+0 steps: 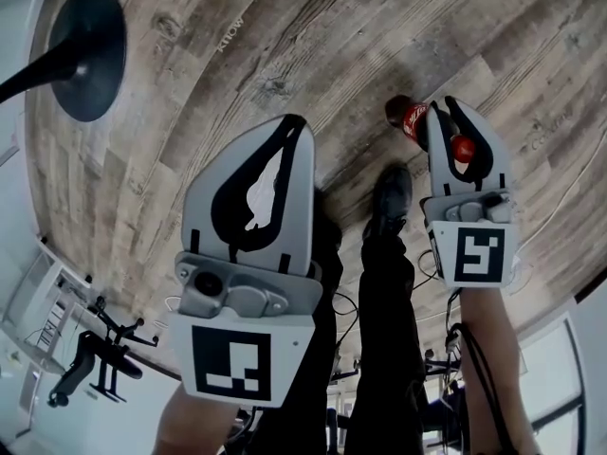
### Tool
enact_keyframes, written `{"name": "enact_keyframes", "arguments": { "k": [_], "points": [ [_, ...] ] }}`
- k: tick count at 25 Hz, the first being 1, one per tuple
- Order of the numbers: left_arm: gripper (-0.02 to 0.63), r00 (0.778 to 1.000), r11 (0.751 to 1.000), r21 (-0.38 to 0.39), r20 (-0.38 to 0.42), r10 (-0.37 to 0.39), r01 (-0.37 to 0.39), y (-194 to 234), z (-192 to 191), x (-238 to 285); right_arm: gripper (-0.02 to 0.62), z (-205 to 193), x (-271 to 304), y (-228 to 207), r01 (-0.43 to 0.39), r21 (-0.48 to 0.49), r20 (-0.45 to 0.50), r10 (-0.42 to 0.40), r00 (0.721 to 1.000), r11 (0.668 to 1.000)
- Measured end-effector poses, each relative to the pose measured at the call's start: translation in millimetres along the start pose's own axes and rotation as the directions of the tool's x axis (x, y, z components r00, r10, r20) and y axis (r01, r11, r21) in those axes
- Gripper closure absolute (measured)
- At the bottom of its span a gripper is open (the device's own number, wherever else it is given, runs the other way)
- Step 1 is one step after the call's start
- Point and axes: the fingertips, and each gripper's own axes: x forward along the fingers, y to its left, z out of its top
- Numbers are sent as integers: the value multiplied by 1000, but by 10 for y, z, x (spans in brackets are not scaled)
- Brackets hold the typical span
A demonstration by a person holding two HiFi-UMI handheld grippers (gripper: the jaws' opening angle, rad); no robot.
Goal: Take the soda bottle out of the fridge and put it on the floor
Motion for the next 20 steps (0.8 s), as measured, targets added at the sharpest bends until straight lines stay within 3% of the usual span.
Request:
{"name": "enact_keyframes", "arguments": {
  "k": [20],
  "points": [
    [589, 1000, 1000, 4, -18, 2, -1, 8, -99, -25, 523, -483, 129, 119, -23, -28, -73, 21, 997, 999]
  ]
}}
